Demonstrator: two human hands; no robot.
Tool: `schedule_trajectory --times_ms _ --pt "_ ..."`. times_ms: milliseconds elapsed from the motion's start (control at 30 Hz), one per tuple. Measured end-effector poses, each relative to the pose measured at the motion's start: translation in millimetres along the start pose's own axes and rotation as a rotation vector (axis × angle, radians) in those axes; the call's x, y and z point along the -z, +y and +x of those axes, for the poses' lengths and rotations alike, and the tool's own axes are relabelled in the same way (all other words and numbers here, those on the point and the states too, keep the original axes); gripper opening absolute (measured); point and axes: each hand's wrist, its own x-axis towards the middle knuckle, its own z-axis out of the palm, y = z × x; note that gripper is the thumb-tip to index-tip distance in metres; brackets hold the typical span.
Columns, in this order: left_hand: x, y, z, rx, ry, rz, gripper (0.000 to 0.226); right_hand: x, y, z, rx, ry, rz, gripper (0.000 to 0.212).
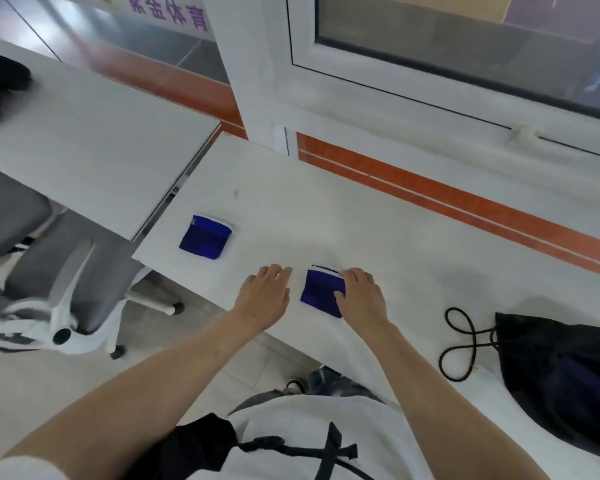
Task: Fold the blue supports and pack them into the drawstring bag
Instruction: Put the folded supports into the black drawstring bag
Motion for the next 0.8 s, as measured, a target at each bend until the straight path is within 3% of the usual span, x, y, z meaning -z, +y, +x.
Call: schedule_trajectory --times_ms 333,500,800 --pt "-3.7 -29.0 11.8 0.099 -0.062 0.029 0.055 -37.2 10.1 50.5 -0.040 -0.185 -0.111 0.076" --pt "-0.2 -65.9 20.8 0.131 -0.087 0.029 0.054 -47.8 -5.0 61.9 -0.066 -0.166 -0.137 0.061" --pt "16.0 -161.9 51.1 0.076 -0.112 0.025 0.047 -61.5 -71.8 89.7 -0.170 -0.232 0.049 0.030"
